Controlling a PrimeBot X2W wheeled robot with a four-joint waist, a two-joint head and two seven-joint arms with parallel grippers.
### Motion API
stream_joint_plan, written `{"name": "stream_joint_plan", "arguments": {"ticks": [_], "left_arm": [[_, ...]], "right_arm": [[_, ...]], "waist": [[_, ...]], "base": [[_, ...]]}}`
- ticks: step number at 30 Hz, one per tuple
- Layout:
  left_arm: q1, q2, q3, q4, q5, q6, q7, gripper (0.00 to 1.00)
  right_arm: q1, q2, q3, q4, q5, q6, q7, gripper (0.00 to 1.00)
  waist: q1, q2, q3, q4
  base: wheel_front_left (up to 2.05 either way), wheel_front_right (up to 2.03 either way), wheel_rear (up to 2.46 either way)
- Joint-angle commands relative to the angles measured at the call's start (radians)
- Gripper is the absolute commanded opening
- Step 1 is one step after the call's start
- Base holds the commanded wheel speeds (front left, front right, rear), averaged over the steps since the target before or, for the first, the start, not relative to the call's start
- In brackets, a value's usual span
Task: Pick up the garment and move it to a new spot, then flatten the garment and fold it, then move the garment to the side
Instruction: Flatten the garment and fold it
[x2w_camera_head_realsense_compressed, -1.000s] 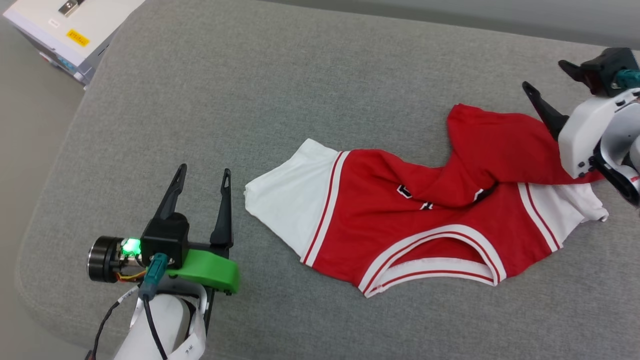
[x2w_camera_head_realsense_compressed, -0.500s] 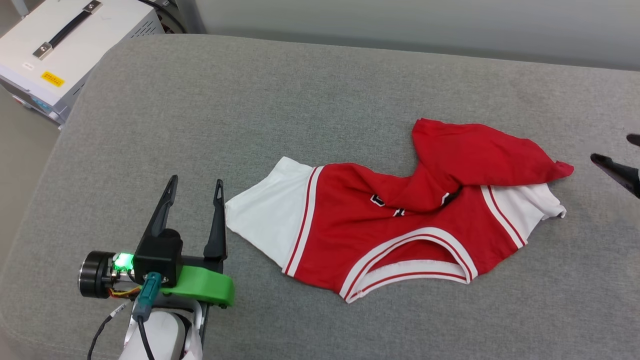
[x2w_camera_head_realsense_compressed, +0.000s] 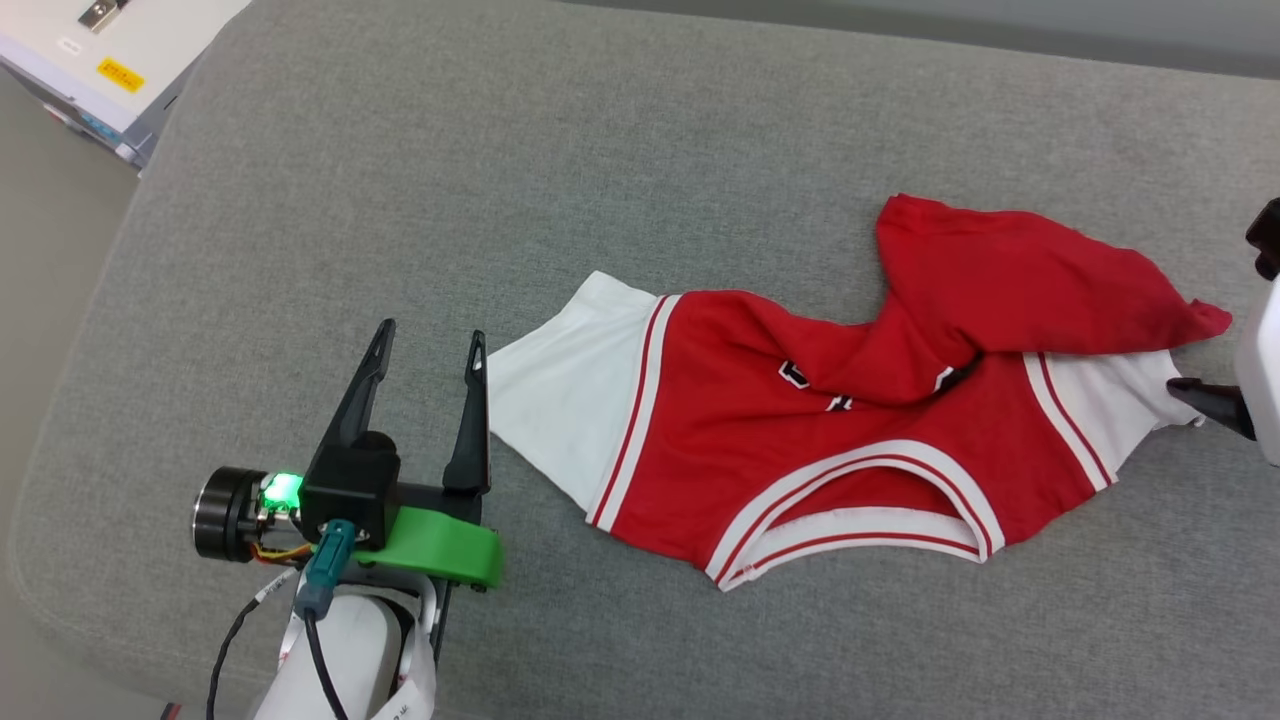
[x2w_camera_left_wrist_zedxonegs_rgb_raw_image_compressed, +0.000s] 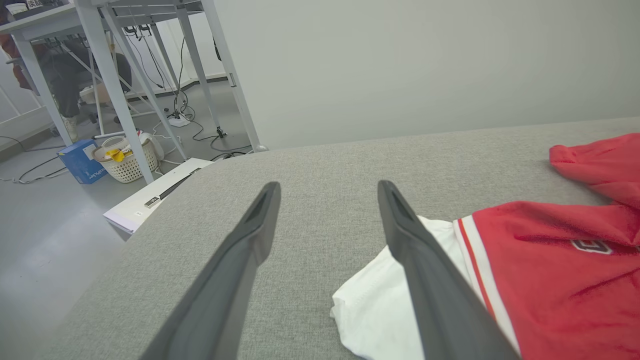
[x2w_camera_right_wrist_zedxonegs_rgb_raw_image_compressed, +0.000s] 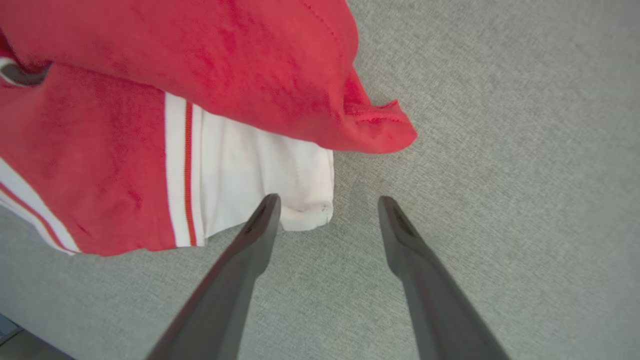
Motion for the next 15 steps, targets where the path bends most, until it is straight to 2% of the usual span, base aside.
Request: {"name": "stream_joint_plan", "arguments": {"ticks": [1,5,9,10,11,12,15], "left_arm": [[-0.023,-0.007,0.001,0.003,0.008,-0.007,-0.006,1.0],[-0.043,-0.016,0.007,0.011,0.013,-0.015,-0.006,1.0],[-0.054,-0.025,0.012,0.021,0.018,-0.021,-0.006,1.0],[-0.053,-0.026,0.016,0.024,0.02,-0.021,-0.006,1.0],[-0.052,-0.026,0.018,0.027,0.021,-0.021,-0.006,1.0],[-0.049,-0.027,0.021,0.03,0.022,-0.022,-0.006,1.0],[-0.042,-0.028,0.026,0.039,0.024,-0.026,-0.006,1.0]], "right_arm": [[0.024,0.022,-0.006,0.022,-0.016,-0.001,0.002,1.0],[0.048,0.086,-0.011,0.107,-0.055,-0.001,-0.019,1.0],[0.093,0.111,0.04,0.138,-0.072,-0.001,-0.015,1.0],[0.097,0.114,0.048,0.135,-0.072,-0.001,-0.023,0.93],[0.097,0.114,0.052,0.131,-0.074,-0.001,-0.035,0.36],[0.096,0.113,0.054,0.125,-0.073,-0.001,-0.048,0.0],[0.084,0.098,0.055,0.092,-0.071,-0.001,-0.089,0.0]], "waist": [[0.0,0.0057,0.041,0.032],[0.0,0.0057,0.069,0.044],[0.0,0.0057,0.075,0.049],[0.0,0.0057,0.072,0.047],[0.0,0.0057,0.069,0.043],[0.0,0.0057,0.064,0.039],[0.0,0.0057,0.044,0.029]], "base": [[0.0,0.0,0.0],[0.0,0.0,0.0],[0.0,0.0,0.0],[0.0,0.0,0.0],[0.0,0.0,0.0],[0.0,0.0,0.0],[0.0,0.0,0.0]]}}
